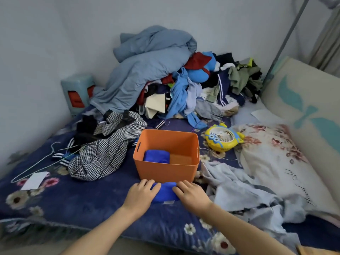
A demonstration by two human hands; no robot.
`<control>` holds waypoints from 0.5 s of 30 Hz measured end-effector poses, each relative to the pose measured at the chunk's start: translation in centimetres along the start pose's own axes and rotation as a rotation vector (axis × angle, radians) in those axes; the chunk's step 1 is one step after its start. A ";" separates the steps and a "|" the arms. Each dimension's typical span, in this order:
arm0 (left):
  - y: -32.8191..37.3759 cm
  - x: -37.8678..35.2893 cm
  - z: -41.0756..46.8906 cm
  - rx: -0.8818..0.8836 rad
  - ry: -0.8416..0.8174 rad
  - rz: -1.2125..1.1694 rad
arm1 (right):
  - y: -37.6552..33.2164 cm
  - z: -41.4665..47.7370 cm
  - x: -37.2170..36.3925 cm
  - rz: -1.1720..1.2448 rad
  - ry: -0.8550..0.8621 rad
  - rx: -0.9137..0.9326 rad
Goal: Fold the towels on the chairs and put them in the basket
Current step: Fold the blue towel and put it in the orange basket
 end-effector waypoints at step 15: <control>-12.8 -7.6 22.2 -0.208 0.009 0.018 | 17.3 14.1 -10.1 0.046 -0.164 -0.303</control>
Point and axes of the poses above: each hand's wrist, its own z-axis towards the middle knuckle, its own x-axis out of the back of the hand, y = z × x, the point moved 8 cm from there along z, towards the middle knuckle, and after that the axes turned 3 degrees about z, right-handed, at the moved point
